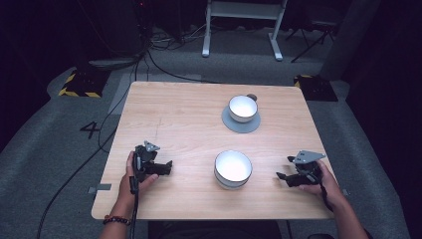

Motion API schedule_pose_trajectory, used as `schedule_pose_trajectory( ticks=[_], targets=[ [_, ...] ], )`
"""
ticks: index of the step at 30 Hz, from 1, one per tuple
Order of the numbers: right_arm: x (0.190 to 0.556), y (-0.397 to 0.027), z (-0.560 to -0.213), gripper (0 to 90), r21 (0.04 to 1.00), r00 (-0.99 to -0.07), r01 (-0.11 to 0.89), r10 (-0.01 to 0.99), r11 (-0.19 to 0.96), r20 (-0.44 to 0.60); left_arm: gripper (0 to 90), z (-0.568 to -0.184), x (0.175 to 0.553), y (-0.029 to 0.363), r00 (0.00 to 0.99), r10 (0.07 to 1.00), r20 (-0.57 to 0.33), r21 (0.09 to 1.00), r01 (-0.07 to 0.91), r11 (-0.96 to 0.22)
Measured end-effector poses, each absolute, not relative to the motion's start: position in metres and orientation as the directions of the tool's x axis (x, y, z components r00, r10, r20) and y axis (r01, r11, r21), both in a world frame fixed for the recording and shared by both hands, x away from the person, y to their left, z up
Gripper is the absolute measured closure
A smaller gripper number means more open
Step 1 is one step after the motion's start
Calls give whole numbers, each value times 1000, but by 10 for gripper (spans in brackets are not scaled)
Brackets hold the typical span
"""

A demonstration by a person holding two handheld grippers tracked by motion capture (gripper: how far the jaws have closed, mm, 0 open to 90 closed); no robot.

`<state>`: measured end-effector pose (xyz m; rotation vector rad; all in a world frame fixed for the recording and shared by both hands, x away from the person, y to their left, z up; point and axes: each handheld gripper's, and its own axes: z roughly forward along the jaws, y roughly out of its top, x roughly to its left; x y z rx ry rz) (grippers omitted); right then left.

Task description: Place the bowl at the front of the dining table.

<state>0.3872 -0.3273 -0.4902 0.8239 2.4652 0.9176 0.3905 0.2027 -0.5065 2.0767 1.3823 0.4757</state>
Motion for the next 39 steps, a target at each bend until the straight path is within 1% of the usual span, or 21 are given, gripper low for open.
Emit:
schedule_pose_trajectory(
  ticks=[9,17,35,37,39],
  targets=[
    [383,-348,-500,191,724,-701,451,709,521,-74,0,-506,390,203,394,919,-28,647,708,-284],
    [378,-361,-505,176,740,-678,485,735,466,-19,0,-506,390,203,393,919,-28,647,708,-284],
    [378,-361,-505,171,740,-678,484,734,468,-21,0,-506,390,203,395,918,-27,647,708,-285],
    [377,-360,-505,196,741,-682,481,731,468,-19,0,-506,391,203,395,918,-29,647,707,-284],
    [376,-359,-505,202,744,-686,474,727,471,-23,0,-506,391,203,398,917,-28,647,706,-287]
  ],
)
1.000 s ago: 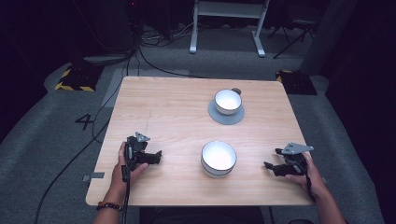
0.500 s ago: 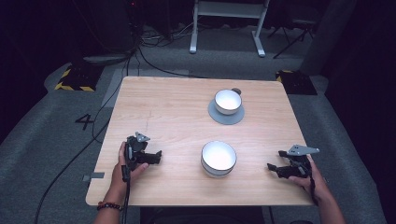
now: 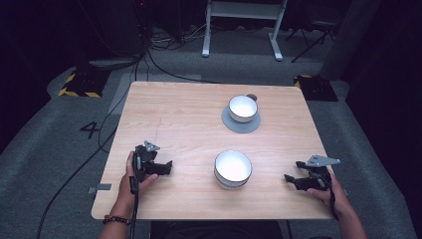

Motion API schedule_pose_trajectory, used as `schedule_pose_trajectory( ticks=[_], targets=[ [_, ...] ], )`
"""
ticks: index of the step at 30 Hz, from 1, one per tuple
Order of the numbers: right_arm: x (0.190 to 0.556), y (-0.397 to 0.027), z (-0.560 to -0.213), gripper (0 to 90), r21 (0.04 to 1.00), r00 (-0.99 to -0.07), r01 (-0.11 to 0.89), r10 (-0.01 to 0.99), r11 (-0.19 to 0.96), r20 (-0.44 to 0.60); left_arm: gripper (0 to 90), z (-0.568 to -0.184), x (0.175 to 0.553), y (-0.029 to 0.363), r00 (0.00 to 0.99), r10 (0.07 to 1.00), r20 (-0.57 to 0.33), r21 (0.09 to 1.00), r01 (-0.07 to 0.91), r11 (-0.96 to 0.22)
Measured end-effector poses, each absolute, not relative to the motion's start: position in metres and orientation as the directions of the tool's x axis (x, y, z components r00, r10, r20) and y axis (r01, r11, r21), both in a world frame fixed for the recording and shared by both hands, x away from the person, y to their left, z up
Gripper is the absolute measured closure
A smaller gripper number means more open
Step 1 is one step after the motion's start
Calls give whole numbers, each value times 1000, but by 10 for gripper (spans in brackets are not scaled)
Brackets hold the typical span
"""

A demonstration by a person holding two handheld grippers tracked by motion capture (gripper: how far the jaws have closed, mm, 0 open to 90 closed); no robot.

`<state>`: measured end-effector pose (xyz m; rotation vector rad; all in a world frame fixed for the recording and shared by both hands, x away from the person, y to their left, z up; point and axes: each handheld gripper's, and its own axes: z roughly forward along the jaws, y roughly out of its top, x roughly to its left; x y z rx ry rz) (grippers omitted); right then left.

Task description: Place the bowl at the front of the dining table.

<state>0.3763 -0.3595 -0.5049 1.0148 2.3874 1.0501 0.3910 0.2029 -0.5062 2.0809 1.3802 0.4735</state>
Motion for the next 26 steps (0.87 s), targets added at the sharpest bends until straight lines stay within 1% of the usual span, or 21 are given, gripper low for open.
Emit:
schedule_pose_trajectory(
  ticks=[26],
  targets=[
    [377,-359,-505,202,744,-694,469,720,476,-23,0,-506,391,203,393,919,-28,647,708,-283]
  ],
)
